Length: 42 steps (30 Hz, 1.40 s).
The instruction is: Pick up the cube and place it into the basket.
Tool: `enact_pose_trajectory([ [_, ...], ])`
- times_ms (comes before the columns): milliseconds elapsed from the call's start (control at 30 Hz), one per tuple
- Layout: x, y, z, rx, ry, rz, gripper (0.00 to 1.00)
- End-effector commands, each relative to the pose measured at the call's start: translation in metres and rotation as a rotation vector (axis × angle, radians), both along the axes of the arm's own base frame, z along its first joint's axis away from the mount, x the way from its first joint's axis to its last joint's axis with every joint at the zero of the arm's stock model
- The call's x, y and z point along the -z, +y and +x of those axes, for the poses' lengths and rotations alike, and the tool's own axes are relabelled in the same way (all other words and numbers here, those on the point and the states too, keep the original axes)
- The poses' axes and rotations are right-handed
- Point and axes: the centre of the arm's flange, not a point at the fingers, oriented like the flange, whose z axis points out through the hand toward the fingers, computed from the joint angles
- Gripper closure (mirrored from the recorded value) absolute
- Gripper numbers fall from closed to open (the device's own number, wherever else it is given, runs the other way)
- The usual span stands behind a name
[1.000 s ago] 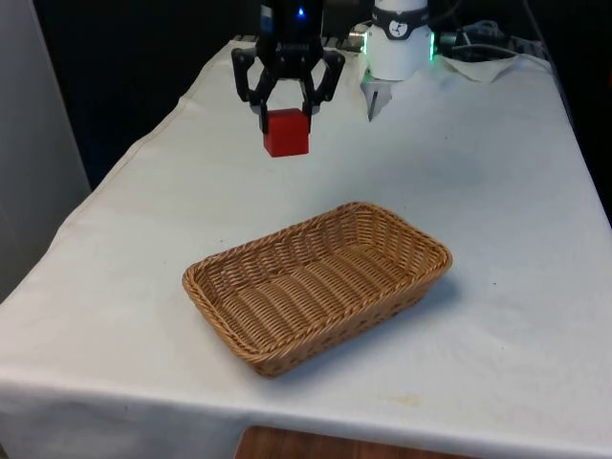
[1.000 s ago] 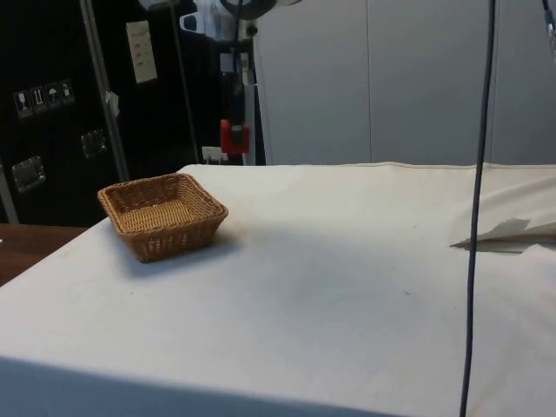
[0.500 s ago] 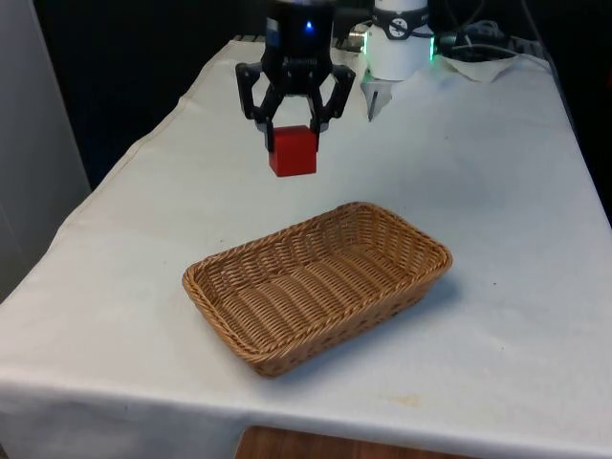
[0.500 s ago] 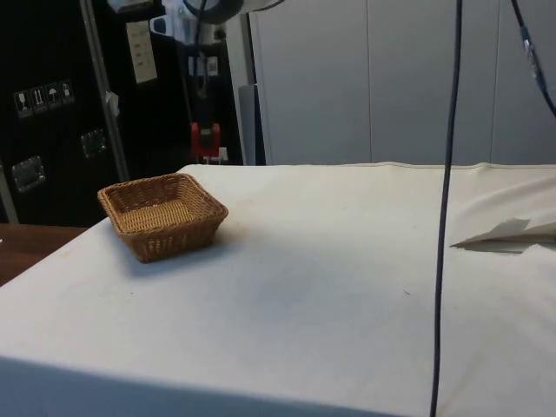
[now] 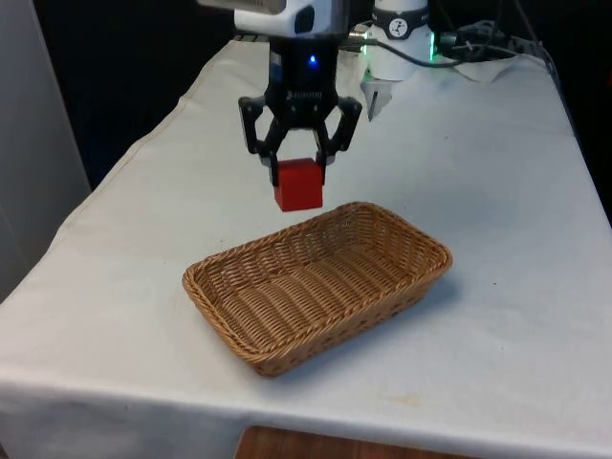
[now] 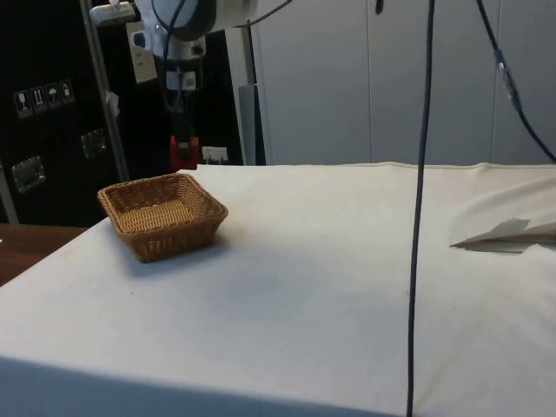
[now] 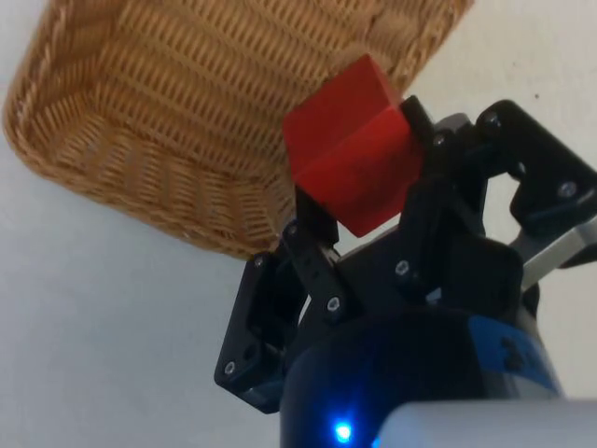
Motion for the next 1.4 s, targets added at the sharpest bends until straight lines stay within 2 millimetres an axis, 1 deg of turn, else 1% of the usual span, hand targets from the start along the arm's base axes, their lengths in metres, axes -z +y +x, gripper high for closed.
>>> enact_pose_trajectory([
  [0,0.003,0.001,0.003,0.002,-0.001,0.002,0.97],
  [233,0.021,0.007,0.026,0.016,-0.007,0.025,0.97],
  [267,0.018,0.006,0.023,0.013,-0.013,0.015,0.97],
  [367,0.032,0.010,0.035,0.020,-0.008,0.031,0.97],
  [400,0.032,0.010,0.035,0.020,-0.008,0.031,0.97],
  [533,0.045,0.012,0.046,0.024,-0.003,0.037,0.97],
  [567,0.044,0.011,0.044,0.024,-0.013,0.029,0.97],
  [667,0.053,0.014,0.051,0.025,0.005,0.049,0.97],
  [800,0.057,0.016,0.053,0.027,0.008,0.052,0.97],
  [833,0.061,0.018,0.054,0.025,0.012,0.054,0.97],
  [900,0.059,0.016,0.052,0.026,0.008,0.045,0.97],
  [967,0.068,0.021,0.054,0.026,0.022,0.059,0.97],
  [1100,0.078,0.023,0.055,0.026,0.033,0.064,0.97],
  [1367,0.088,0.025,0.061,0.026,0.038,0.064,0.97],
])
